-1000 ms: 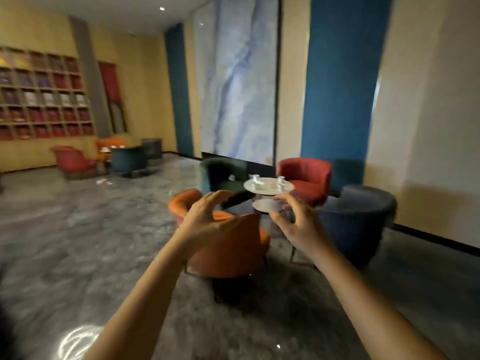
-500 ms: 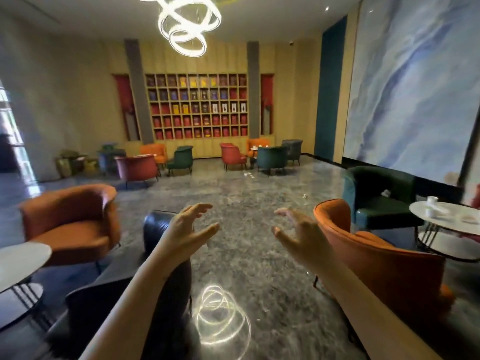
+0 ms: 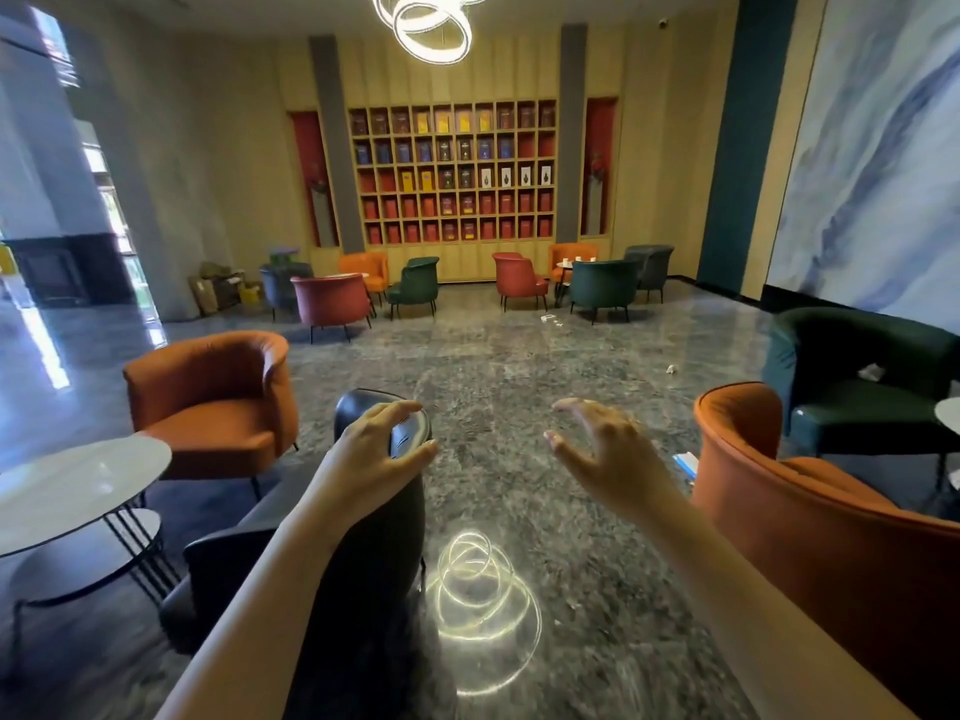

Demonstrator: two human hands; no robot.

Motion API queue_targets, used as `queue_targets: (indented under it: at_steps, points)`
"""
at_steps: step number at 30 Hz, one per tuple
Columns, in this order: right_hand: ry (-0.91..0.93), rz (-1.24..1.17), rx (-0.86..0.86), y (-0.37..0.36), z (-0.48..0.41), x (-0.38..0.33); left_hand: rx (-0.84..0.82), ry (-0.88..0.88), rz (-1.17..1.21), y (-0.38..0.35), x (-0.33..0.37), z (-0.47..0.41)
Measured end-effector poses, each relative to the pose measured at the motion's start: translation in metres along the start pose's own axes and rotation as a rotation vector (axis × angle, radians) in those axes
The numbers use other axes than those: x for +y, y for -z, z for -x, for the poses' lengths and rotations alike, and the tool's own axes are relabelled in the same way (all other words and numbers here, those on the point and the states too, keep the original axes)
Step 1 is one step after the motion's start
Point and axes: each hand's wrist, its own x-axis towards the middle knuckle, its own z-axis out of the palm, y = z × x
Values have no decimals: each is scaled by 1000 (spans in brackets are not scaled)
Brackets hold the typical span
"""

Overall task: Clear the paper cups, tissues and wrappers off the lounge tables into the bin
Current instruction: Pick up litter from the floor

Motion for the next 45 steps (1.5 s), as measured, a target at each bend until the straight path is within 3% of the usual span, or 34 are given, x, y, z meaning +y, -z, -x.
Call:
queue_targets:
  at_steps: [9, 18, 30, 37, 45]
  points:
    - [-59, 33, -11, -23, -68, 66, -80, -19, 55, -69, -10, -81]
    - [-111, 78, -76, -85, -198, 202, -168, -42, 78, -194, -58, -237]
    - [-127, 43, -111, -175, -489, 409, -163, 9, 110, -367, -145, -543]
    - [-145, 31, -130, -276, -663, 535, -178, 28, 96, -486, -250, -720]
    - [-196, 27, -136, -363, -911, 672, -252, 2, 106, -605, -348, -985]
